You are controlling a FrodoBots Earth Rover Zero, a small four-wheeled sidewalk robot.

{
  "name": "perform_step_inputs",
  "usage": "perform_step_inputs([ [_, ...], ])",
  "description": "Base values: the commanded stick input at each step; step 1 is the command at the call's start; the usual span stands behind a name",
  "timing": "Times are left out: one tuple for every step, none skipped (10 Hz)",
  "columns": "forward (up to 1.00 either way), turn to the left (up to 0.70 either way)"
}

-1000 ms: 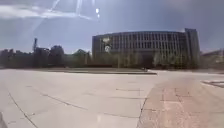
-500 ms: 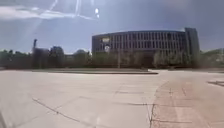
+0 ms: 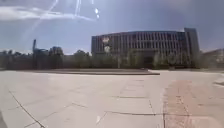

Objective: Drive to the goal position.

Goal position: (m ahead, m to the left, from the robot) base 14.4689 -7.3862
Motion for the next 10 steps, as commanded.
perform_step_inputs([
  [0.70, 0.01],
  [0.70, 0.01],
  [0.70, 0.01],
  [0.70, 0.01],
  [0.70, 0.01],
  [0.70, 0.01],
  [0.70, -0.05],
  [0.70, -0.30],
  [0.70, -0.32],
  [0.70, -0.24],
])
